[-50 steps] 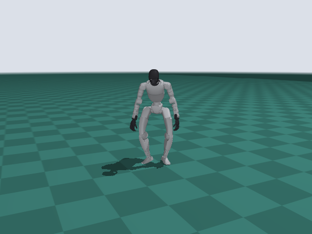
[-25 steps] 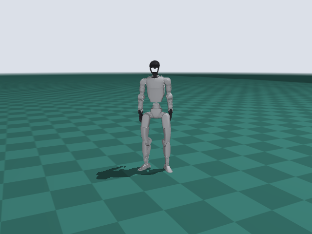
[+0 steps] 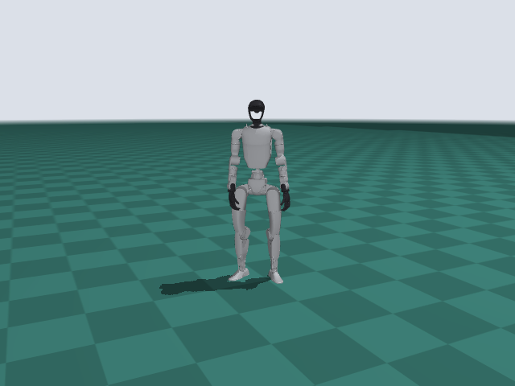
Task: Upper body actions
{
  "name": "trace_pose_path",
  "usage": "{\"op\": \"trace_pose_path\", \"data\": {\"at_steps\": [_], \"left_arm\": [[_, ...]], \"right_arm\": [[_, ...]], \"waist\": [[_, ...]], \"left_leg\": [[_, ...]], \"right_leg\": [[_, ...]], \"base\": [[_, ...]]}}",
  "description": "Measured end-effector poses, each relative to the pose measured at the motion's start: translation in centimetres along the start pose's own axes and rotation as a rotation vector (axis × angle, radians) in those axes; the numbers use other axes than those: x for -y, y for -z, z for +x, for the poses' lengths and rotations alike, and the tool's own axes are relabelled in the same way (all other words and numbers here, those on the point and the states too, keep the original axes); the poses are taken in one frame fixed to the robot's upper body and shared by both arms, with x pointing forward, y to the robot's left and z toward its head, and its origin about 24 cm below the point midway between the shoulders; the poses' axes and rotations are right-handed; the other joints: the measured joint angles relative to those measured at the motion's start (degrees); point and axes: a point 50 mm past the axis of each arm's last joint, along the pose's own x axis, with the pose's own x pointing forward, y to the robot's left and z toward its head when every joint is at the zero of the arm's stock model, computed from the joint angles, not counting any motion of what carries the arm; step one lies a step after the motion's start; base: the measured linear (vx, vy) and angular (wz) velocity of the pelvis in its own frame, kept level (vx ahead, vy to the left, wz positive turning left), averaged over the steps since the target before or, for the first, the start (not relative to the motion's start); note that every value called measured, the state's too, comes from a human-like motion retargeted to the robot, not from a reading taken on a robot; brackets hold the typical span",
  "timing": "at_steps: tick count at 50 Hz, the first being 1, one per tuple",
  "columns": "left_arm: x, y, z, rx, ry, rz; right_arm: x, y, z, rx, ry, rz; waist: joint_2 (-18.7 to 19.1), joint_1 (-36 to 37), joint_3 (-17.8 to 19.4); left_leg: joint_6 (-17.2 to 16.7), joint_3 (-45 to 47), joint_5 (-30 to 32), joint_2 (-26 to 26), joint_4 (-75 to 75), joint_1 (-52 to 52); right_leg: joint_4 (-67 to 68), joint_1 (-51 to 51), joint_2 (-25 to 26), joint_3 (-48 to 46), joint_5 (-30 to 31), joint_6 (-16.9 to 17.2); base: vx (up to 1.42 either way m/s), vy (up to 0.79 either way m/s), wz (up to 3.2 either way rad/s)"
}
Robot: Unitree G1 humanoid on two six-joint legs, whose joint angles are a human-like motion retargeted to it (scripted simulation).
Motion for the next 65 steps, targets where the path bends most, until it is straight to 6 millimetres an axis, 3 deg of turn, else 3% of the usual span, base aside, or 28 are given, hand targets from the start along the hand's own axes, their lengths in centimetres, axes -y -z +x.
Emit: {"op": "trace_pose_path", "data": {"at_steps": [3, 6, 10, 14, 18, 23, 29, 35, 37, 43, 47, 52, 55, 59, 65], "left_arm": [[-0.3, -2.0, 0.2, 0.067, 0.008, 0.097], [-1.2, -5.3, 0.3, 0.175, 0.029, 0.182], [-3.4, -10.8, -0.1, 0.32, -0.041, 0.271], [-6.2, -18.1, -1.9, 0.53, -0.14, 0.326], [-8.3, -24.8, -5.1, 0.728, -0.213, 0.396], [-9.8, -30.8, -9.4, 0.921, -0.278, 0.379], [-10.8, -36.4, -15.0, 1.154, -0.408, 0.268], [-10.5, -40.0, -20.2, 1.356, -0.57, 0.188], [-11.0, -40.9, -21.9, 1.409, -0.633, 0.227], [-12.7, -40.5, -22.1, 1.365, -0.834, 0.427], [-13.0, -39.3, -20.6, 1.333, -0.866, 0.472], [-13.0, -36.9, -17.3, 1.249, -0.858, 0.533], [-13.1, -35.9, -16.1, 1.192, -0.892, 0.556], [-13.8, -35.6, -16.1, 1.191, -0.952, 0.54], [-14.7, -35.0, -16.2, 1.203, -1.064, 0.505]], "right_arm": [[0.5, -0.6, 0.0, -0.03, 0.033, -0.052], [2.4, -2.8, -0.1, 0.003, 0.091, -0.175], [5.4, -7.1, -0.9, 0.118, 0.224, -0.28], [8.9, -12.5, -3.0, 0.309, 0.361, -0.304], [11.9, -16.8, -5.9, 0.498, 0.491, -0.324], [13.9, -21.8, -9.9, 0.747, 0.626, -0.318], [15.7, -26.4, -15.0, 1.003, 0.786, -0.267], [16.8, -29.8, -20.4, 1.198, 0.961, -0.369], [17.1, -30.7, -21.9, 1.229, 1.011, -0.409], [16.0, -31.4, -22.3, 1.261, 1.075, -0.549], [15.5, -31.0, -21.4, 1.243, 1.1, -0.641], [16.0, -28.8, -18.6, 1.122, 1.154, -0.628], [15.7, -28.0, -17.3, 1.086, 1.148, -0.534], [14.9, -28.1, -16.7, 1.121, 1.12, -0.426], [14.1, -28.0, -16.0, 1.125, 1.087, -0.436]], "waist": [[0.0, 0.4, 5.6], [-0.1, 1.1, 11.5], [-0.2, 3.1, 17.6], [-0.7, 4.6, 21.8], [0.3, 4.6, 23.6], [0.5, 5.6, 24.3], [0.2, 5.9, 24.3], [0.3, 5.9, 24.3], [0.5, 6.0, 24.3], [-3.3, 5.4, 24.3], [-4.0, 5.5, 24.3], [-3.1, 5.6, 24.3], [-3.1, 5.0, 24.3], [-3.8, 4.5, 24.3], [-5.2, 4.6, 24.3]], "left_leg": [[0.5, 0.1, 0.1, 0.1, 0.8, 0.4], [0.9, 0.6, -0.2, 0.7, 2.9, -1.2], [1.2, 1.3, -1.2, 2.8, 8.3, -8.2], [1.5, -0.3, -4.7, 6.5, 20.2, -22.2], [2.1, -4.2, -9.1, 9.3, 32.8, -37.6], [4.3, -6.8, -15.7, 13.0, 51.4, -56.7], [8.4, -9.1, -23.5, 14.5, 72.1, -75.9], [12.4, -10.3, -28.7, 15.3, 89.5, -90.4], [14.2, -10.5, -30.1, 17.1, 94.7, -94.4], [18.6, -6.9, -34.6, 22.8, 109.1, -94.8], [18.9, -8.7, -38.4, 24.7, 118.2, -94.8], [18.9, -12.0, -42.9, 25.5, 128.1, -94.5], [18.9, -12.2, -43.5, 25.6, 129.6, -94.2], [18.9, -11.1, -42.1, 25.6, 126.9, -94.2], [18.9, -10.7, -41.0, 26.4, 123.9, -94.5]], "right_leg": [[1.1, 0.5, 0.0, 0.0, -0.2, -0.6], [3.5, -1.5, -0.7, 0.3, -0.5, -1.3], [8.7, -8.9, -2.0, 1.0, -1.3, -2.2], [16.0, -20.1, -3.4, 1.3, -3.7, -3.6], [25.0, -32.4, -4.5, 0.1, -7.1, -5.8], [41.0, -49.8, -6.3, 1.4, -12.3, -9.0], [61.5, -68.3, -8.7, 4.5, -19.9, -12.1], [80.0, -83.5, -10.3, 7.3, -25.7, -13.9], [85.9, -87.1, -11.0, 7.2, -27.9, -15.0], [104.4, -94.0, -12.3, 12.3, -33.5, -18.1], [114.0, -95.2, -12.7, 14.5, -36.8, -18.4], [123.9, -95.2, -13.6, 18.0, -41.2, -18.4], [125.8, -95.2, -13.8, 19.2, -42.2, -18.4], [122.3, -95.2, -13.0, 18.4, -40.3, -18.4], [117.4, -95.2, -10.9, 16.4, -36.7, -18.4]], "base": [[-0.19, -0.16, -0.05], [-0.42, -0.14, -0.18], [-0.48, -0.23, -0.29], [-0.51, -0.29, 0.06], [-0.47, -0.17, 0.37], [-0.3, -0.08, -0.1], [-0.16, -0.04, 0.11], [-0.1, 0.0, 0.09], [-0.09, 0.05, -0.21], [-0.05, 0.07, -0.27], [0.07, 0.09, -0.23], [0.02, 0.1, -0.03], [0.0, 0.05, 0.03], [-0.01, 0.0, -0.05], [-0.07, -0.03, -0.22]]}}
